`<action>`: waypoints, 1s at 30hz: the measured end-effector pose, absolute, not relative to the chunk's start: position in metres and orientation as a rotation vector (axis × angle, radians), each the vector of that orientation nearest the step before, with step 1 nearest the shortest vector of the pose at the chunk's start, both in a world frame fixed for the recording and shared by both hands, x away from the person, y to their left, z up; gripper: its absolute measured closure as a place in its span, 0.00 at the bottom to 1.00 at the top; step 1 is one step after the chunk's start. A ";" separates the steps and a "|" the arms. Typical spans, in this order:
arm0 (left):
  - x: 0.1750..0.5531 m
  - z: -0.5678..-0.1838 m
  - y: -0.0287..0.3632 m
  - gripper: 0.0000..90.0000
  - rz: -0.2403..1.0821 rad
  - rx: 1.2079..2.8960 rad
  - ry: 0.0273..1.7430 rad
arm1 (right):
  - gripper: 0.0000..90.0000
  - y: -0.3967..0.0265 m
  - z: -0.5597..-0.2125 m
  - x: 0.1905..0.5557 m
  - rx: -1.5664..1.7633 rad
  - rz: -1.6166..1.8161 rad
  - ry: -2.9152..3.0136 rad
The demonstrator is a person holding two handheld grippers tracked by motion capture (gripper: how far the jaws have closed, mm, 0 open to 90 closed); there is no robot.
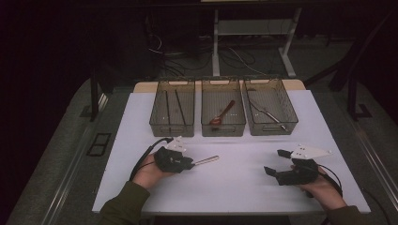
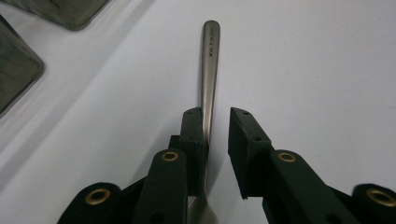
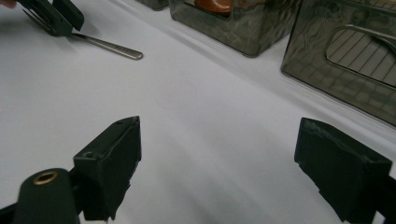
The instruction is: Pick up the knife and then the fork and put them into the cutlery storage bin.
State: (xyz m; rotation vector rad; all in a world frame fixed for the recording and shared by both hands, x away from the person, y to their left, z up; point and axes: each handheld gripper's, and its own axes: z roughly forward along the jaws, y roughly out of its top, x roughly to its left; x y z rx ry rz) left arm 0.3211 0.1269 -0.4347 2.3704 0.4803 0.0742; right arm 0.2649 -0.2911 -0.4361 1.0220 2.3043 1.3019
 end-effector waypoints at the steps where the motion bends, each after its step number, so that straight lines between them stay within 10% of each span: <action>1: 0.321 -0.435 0.127 0.84 0.088 2.372 0.474 | 0.16 -0.291 -0.436 0.265 1.037 1.308 2.303; 30: 0.318 -0.422 0.118 0.93 0.043 2.359 0.355 | 0.20 -0.267 -0.419 0.276 0.790 1.125 2.686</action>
